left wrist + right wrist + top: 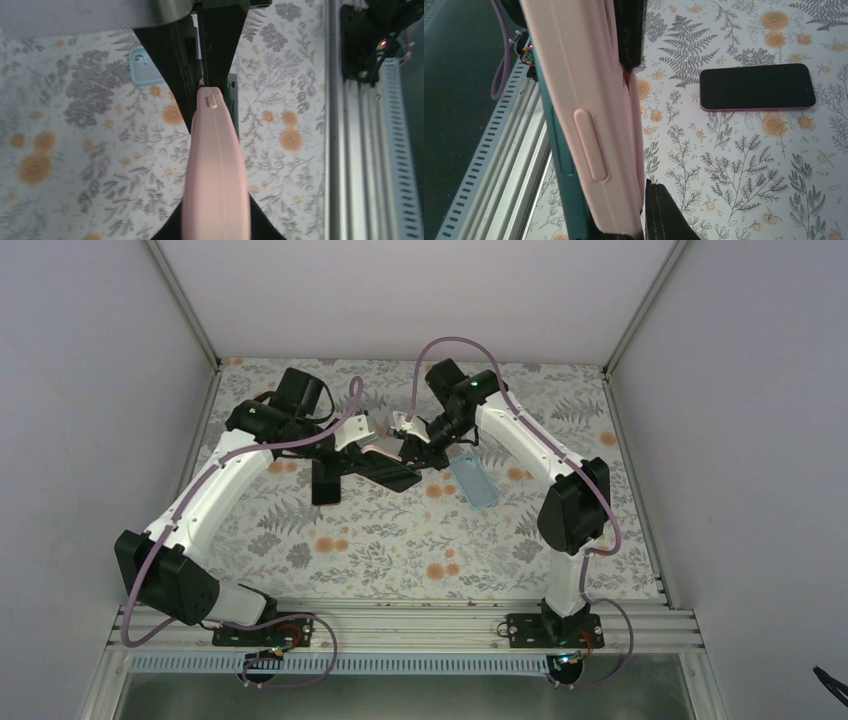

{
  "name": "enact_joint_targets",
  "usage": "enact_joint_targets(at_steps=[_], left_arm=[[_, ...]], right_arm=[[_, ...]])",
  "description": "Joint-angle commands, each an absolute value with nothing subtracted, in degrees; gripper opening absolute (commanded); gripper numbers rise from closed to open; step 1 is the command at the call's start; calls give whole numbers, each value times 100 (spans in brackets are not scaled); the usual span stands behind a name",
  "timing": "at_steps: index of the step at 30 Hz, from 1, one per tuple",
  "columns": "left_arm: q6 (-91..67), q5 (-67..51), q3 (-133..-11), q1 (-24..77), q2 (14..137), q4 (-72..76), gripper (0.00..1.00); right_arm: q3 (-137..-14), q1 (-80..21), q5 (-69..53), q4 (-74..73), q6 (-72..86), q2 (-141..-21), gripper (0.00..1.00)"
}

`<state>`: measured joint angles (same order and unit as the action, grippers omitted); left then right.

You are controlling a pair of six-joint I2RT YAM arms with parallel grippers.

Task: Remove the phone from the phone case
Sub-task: Remove the phone case from the phone.

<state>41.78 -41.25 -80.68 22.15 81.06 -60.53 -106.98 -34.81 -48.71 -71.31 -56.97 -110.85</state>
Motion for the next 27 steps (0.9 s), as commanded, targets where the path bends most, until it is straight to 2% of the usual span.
enact_joint_targets(at_steps=[1, 2, 5, 7, 11, 15, 17, 21, 27], left_arm=[[3953, -3550, -8176, 2346, 8108, -3786, 22], [3955, -3494, -8203, 2337, 8080, -3840, 32], [3843, -3300, -8235, 2317, 7930, -3887, 79], [3790, -3130, -8147, 2292, 7749, -3726, 98], [3685, -2682, -7947, 2233, 7393, -3233, 100], [3080, -2387, -7306, 2241, 7025, -1878, 100], [2737, -2307, -7098, 2404, 7024, -1220, 100], [2342, -1663, -7292, 2749, 7541, -571, 100], [2279, -259, -7368, 3293, 8316, 658, 100]], right_arm=[[-10866, -4186, -6989, -7051, -5361, -10928, 3], [-10864, -4094, -6963, -7046, -5361, -10898, 3], [-10906, -3612, -6808, -6869, -5023, -10887, 3], [-10928, -3243, -6760, -6813, -4846, -10873, 3], [-10729, -2547, -6397, -6255, -4128, -10708, 3], [-10171, -1959, -5648, -4080, -2011, -10348, 3], [-10209, -1908, -4877, -3484, -1227, -10328, 3], [-10449, -1976, -3526, -2770, -504, -10385, 3], [-11461, -2009, -2895, -2734, -151, -10946, 3]])
